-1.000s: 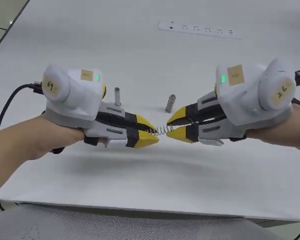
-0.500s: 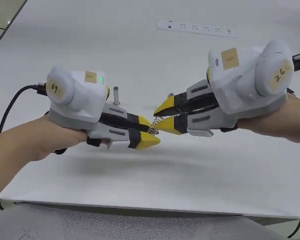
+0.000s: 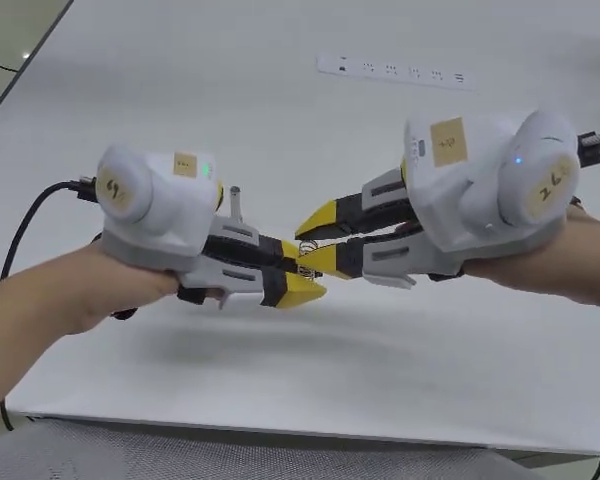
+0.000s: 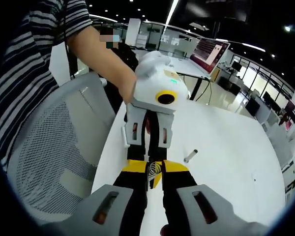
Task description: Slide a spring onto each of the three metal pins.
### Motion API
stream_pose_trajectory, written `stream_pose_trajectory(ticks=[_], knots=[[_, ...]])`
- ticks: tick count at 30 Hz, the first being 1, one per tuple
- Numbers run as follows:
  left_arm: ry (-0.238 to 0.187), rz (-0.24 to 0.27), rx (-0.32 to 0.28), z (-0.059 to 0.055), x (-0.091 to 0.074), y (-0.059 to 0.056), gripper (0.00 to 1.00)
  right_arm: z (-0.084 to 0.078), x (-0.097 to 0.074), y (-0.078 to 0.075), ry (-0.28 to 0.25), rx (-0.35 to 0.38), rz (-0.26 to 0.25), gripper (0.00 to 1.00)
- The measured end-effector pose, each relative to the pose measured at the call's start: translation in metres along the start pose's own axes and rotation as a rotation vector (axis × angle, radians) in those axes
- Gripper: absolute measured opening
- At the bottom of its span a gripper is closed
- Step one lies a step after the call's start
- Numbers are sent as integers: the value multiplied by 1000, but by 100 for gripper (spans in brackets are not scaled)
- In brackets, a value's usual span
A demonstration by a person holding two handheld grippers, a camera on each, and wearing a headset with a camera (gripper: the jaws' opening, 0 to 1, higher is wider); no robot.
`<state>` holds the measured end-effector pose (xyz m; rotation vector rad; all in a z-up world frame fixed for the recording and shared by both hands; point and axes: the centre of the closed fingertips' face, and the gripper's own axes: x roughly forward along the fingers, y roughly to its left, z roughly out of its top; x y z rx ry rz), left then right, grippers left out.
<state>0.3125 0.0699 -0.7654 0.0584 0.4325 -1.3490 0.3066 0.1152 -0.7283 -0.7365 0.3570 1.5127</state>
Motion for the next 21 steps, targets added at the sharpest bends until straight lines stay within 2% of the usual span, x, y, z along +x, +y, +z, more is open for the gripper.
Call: stream_pose_trajectory(ticks=[7,21], knots=[[2,2,-15,-1,-2,-2,3,2,1,2,-2,-52,0,8],[-10,17,-55,1,-7,1,4,7,1,0,-13,-83,-35,7]])
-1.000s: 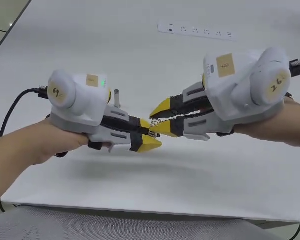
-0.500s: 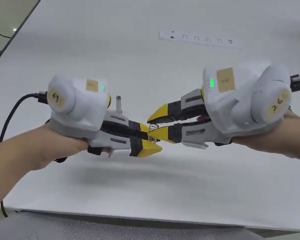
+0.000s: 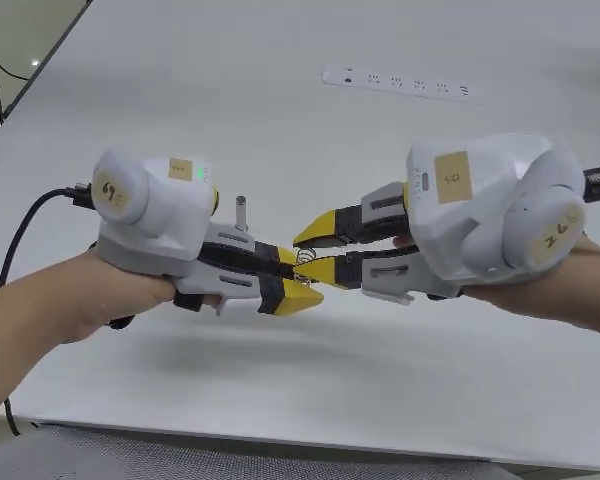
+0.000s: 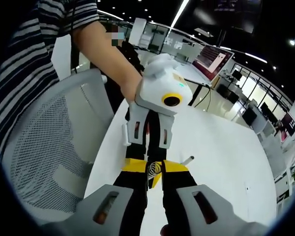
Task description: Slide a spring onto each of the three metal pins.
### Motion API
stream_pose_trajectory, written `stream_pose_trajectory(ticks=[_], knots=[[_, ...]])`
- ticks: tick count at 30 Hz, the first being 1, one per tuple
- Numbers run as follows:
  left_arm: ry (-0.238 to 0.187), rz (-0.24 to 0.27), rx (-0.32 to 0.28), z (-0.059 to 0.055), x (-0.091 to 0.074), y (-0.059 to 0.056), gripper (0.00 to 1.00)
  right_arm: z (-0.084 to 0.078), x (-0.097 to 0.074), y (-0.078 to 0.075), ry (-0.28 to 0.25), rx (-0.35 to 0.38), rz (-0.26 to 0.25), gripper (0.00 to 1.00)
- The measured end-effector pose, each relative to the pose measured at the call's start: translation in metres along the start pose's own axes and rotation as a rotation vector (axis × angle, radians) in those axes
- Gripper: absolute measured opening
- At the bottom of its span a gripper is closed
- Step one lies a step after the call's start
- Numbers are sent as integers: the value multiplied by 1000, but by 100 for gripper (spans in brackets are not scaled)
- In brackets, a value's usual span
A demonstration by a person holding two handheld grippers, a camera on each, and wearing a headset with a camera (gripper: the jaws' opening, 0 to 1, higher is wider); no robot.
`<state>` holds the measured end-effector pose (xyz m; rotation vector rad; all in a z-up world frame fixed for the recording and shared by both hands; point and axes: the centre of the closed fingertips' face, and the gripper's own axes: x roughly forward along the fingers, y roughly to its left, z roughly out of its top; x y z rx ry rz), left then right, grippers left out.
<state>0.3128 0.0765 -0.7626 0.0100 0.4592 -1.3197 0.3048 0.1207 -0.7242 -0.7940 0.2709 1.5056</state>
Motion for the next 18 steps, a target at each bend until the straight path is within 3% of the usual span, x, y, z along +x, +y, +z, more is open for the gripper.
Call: stream_pose_trajectory(ticks=[6,18], knots=[[9,19,-13,-4,-2,2,10,3,1,-2,-16,17,-9,7],[-23,75,-8,-2,-12,9,24,5,2,-7,-7,-5,-14,7]])
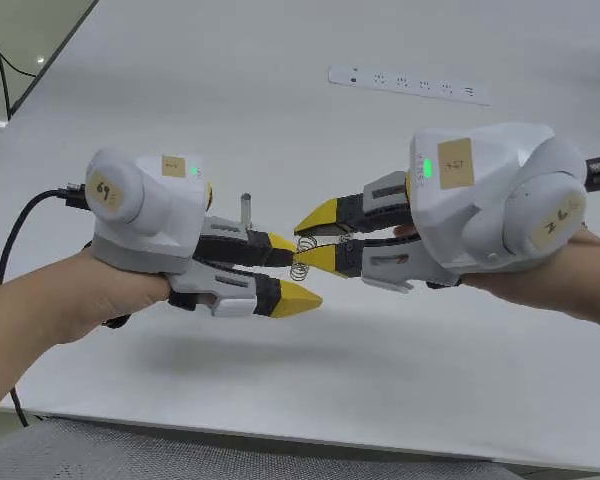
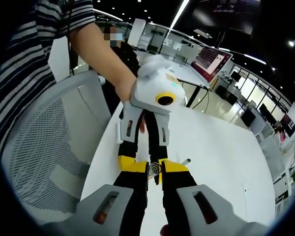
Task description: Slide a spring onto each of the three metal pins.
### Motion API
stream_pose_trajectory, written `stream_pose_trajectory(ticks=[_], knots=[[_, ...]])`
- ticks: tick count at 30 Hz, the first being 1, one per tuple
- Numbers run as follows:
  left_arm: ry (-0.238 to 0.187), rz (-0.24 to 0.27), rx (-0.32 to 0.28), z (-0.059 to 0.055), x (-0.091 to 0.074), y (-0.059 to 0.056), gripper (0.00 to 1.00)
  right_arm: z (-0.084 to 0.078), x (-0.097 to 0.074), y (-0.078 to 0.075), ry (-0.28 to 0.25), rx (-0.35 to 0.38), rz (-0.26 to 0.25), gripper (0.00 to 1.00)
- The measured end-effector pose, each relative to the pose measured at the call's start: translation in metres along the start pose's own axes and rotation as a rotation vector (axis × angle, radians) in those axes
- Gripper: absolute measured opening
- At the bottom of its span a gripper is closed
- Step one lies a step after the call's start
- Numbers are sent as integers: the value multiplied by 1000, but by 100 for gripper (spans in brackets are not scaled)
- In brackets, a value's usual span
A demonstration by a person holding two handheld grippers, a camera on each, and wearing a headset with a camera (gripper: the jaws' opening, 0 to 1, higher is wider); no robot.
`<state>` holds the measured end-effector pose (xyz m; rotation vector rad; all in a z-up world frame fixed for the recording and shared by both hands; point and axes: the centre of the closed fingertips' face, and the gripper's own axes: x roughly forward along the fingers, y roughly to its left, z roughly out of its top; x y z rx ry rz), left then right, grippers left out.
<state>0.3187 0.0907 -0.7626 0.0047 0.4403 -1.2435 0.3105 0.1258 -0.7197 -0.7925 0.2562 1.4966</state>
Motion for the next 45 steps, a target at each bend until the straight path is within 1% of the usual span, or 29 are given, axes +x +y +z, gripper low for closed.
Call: stream_pose_trajectory(ticks=[7,14,18,24,28,31,35,38,40,42,45], knots=[[-11,34,0,-1,-9,6,29,-2,1,-4,7,-2,-10,7],[-41,68,3,5,-19,13,34,-6,2,-8,13,3,-22,7],[-47,81,5,6,-24,16,37,-9,2,-10,14,10,-28,7],[-63,120,-2,6,-38,22,42,-13,3,-11,21,11,-28,7],[-71,141,-9,6,-47,25,44,-13,5,-11,31,-18,-23,7],[-82,157,-14,7,-55,27,46,-13,6,-12,33,-24,-21,7],[-90,195,-26,2,-69,33,48,-14,7,-13,43,-36,-23,7],[-93,223,-36,-3,-79,37,53,-15,8,-13,49,-40,-18,7],[-91,242,-37,-4,-83,39,57,-15,9,-14,49,-40,-21,7],[-88,256,-31,-6,-86,39,63,-15,9,-15,47,-37,-23,7],[-72,269,-12,-9,-88,39,70,-14,10,-15,46,-31,-24,7]])
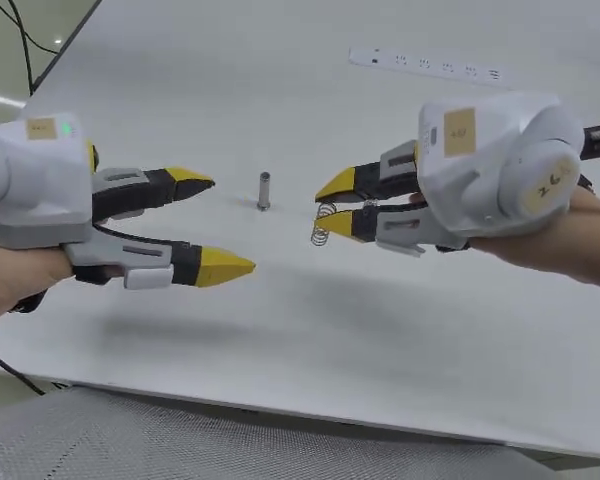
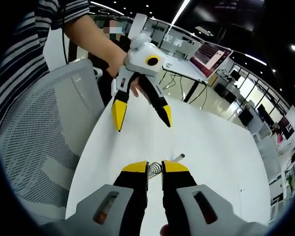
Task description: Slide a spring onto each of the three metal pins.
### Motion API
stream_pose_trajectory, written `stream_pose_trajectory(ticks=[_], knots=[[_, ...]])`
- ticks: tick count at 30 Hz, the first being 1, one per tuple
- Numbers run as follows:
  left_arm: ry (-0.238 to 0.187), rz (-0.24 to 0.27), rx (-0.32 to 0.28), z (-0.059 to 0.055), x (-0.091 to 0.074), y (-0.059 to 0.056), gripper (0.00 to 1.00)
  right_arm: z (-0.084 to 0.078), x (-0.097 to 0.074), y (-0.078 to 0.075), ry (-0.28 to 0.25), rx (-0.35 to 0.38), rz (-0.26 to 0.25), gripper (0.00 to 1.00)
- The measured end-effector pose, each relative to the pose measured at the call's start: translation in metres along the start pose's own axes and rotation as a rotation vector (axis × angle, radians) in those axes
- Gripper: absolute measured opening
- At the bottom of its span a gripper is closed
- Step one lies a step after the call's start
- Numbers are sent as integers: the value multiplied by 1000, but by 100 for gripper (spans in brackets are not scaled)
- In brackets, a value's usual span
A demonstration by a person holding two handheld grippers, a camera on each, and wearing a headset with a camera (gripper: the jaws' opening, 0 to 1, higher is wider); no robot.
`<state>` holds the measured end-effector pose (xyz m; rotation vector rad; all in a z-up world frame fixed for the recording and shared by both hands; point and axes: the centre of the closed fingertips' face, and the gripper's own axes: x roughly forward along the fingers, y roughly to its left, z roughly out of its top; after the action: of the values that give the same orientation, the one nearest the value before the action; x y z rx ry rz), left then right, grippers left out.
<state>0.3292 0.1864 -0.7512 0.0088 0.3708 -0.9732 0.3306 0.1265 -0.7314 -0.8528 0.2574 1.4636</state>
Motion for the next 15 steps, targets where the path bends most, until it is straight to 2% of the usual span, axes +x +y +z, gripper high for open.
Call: stream_pose_trajectory(ticks=[3,9,13,15], knots=[[8,8,1,-4,-2,2,78,0,0,-1,2,2,-3,7],[-4,7,-9,-7,-8,0,89,0,0,-6,-2,22,-21,7],[-25,18,-15,-5,-13,3,97,-3,1,-12,1,43,-31,7],[-28,22,-19,-4,-15,5,98,-5,2,-15,2,51,-32,7]])
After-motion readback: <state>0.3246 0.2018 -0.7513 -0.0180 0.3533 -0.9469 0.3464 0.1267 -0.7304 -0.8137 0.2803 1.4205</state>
